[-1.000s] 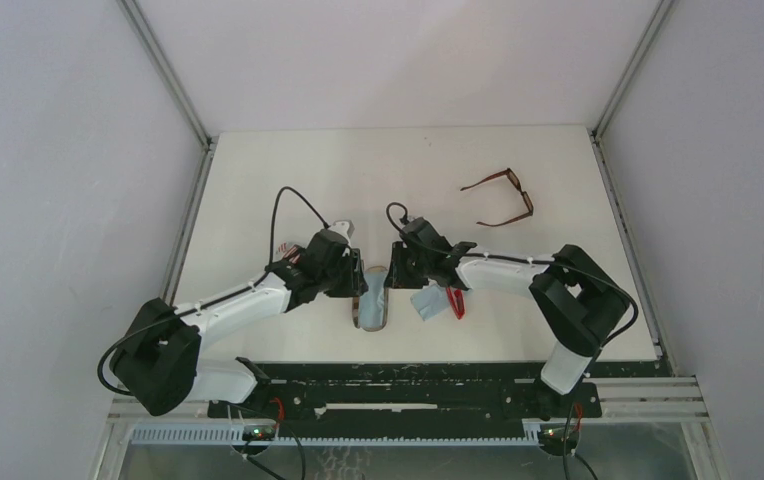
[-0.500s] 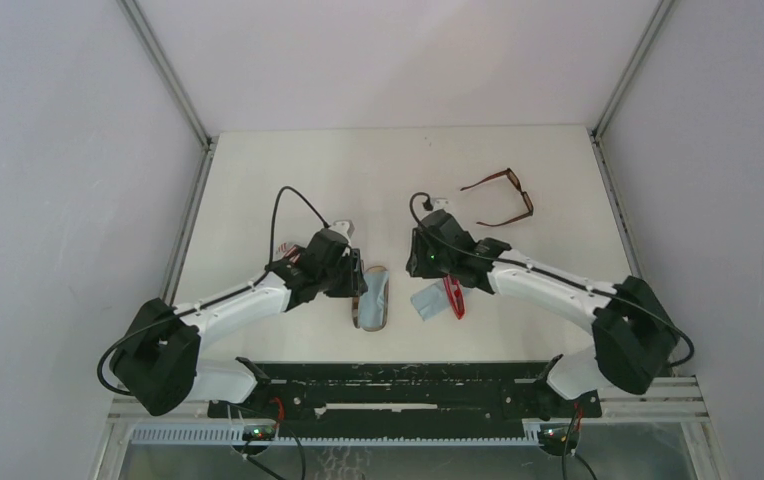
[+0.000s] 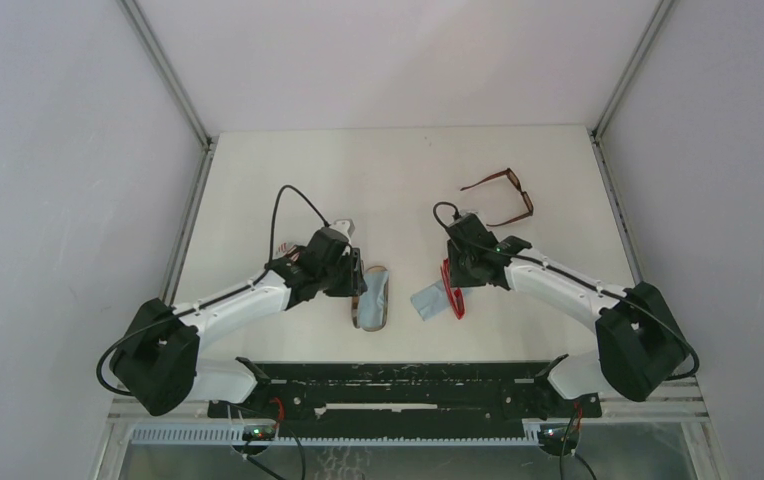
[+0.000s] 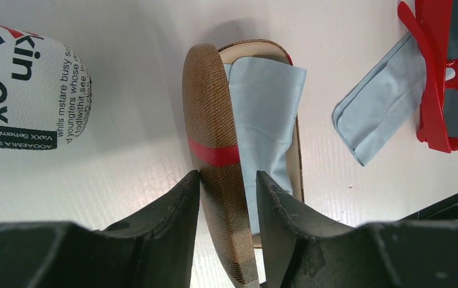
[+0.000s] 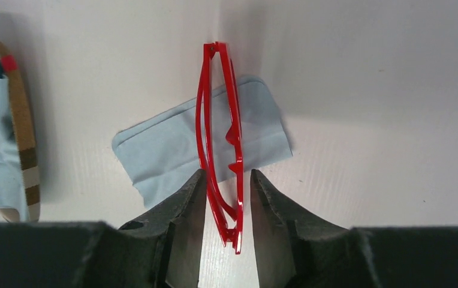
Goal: Organize the sunglasses
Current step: Adjust the sunglasses case at the center of the board.
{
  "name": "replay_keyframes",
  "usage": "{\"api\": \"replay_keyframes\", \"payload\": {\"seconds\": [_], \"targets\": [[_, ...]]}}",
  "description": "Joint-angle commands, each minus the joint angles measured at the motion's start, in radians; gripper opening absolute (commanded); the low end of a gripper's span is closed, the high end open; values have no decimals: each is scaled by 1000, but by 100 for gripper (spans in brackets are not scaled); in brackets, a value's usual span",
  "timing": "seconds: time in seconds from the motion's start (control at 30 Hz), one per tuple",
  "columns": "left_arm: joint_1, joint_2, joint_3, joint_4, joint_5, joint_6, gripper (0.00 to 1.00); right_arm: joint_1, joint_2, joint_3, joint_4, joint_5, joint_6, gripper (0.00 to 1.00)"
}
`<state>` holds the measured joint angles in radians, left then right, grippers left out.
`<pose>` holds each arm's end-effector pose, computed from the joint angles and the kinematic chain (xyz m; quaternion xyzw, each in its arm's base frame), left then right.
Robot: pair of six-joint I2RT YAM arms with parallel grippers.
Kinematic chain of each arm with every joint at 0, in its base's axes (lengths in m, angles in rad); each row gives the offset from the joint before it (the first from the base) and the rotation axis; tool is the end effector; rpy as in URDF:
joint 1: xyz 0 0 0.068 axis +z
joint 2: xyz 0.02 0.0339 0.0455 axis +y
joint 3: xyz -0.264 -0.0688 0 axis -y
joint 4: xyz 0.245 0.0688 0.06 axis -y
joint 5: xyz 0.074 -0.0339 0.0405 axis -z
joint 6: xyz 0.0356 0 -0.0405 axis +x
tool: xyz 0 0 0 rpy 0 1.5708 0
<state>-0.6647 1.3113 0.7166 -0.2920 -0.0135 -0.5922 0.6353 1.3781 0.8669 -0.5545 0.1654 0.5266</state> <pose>0.2034 -0.1588 0.1962 0.0319 0.9415 -0.1920 0.2751 0.2170 0.1527 0.2096 -0.0318 0.9647 0.0698 0.2521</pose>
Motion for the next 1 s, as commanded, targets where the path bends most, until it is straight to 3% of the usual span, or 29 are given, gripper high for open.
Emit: {"api": "replay_keyframes", "payload": {"seconds": [0.0,0.47,0.87,0.97], "targets": [[2,1,65,13,22,5,44,-18,40,6,25,-53,-54,31],[-3,9,74,17,31,3,44,-46,113,16,44,-41,-78,18],[-6,14,76,17,33,3,44,-54,128,23,61,-30,-91,17],[-6,18,79,17,33,3,44,-54,131,24,62,-32,-92,13]]}}
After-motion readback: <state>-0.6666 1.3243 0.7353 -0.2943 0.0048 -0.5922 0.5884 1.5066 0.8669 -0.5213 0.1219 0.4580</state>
